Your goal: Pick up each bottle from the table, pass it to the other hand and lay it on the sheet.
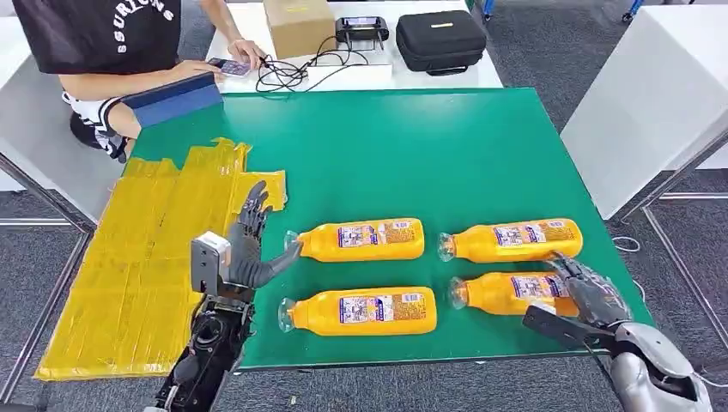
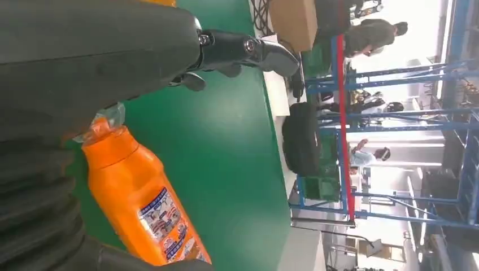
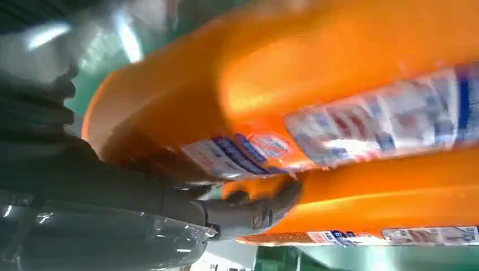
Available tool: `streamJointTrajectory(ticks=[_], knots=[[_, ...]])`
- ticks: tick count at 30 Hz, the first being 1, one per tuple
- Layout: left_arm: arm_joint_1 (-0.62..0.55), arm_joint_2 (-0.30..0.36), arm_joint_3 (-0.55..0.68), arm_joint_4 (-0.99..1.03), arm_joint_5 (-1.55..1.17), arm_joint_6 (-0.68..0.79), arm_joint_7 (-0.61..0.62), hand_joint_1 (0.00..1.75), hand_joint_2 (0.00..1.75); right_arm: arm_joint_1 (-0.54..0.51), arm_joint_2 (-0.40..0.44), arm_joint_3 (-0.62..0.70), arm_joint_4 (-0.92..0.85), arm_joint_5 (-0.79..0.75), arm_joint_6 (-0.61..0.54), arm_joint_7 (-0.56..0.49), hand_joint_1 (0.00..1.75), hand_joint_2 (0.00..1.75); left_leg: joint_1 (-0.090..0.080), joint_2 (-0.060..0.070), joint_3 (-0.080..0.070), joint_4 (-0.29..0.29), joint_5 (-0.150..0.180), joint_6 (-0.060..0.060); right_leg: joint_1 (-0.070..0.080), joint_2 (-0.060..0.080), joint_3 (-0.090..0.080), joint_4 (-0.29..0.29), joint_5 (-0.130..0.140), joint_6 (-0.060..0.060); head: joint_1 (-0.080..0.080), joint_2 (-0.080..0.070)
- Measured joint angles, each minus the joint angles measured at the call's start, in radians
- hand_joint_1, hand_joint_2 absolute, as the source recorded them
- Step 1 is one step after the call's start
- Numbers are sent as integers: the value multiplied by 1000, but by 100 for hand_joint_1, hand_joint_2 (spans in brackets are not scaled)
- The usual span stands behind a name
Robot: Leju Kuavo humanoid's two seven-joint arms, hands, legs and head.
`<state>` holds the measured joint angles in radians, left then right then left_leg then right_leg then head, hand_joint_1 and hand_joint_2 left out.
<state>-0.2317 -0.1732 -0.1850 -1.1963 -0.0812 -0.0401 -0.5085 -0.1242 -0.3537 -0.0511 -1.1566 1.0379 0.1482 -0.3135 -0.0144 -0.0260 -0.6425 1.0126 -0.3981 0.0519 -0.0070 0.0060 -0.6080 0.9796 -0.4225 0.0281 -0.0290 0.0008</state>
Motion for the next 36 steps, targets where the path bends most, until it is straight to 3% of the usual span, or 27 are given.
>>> streamJointTrajectory(ticks=[3,10,23,25,30,36], knots=[[-19,0,1,20,7,1,3,0,175,-5,-37,26,4,-27,69,26,175,175,0,-1,3,0,0,0,0,0,3,0,0,0,0,0],[-27,0,2,43,16,7,4,0,175,-3,-80,59,4,-65,111,58,175,175,0,-1,7,0,-1,1,0,-1,7,-1,-1,1,0,0],[-35,0,4,76,17,8,4,0,175,8,-97,69,3,-74,113,61,175,175,0,-2,12,0,-1,2,0,-1,14,-2,-3,3,0,0],[-35,0,5,78,17,8,4,0,175,11,-95,69,2,-78,72,43,175,175,0,-2,12,0,-1,2,0,-1,15,-2,-3,3,0,0],[-29,0,10,80,16,13,-4,0,175,54,-27,45,-53,-242,-43,-172,175,175,0,0,11,0,-3,1,0,1,14,-1,-2,3,0,0],[-16,-9,11,80,5,21,-10,0,175,70,156,-36,-163,-410,-171,-266,175,175,2,0,10,0,-2,0,2,0,11,-1,-3,2,0,0]])
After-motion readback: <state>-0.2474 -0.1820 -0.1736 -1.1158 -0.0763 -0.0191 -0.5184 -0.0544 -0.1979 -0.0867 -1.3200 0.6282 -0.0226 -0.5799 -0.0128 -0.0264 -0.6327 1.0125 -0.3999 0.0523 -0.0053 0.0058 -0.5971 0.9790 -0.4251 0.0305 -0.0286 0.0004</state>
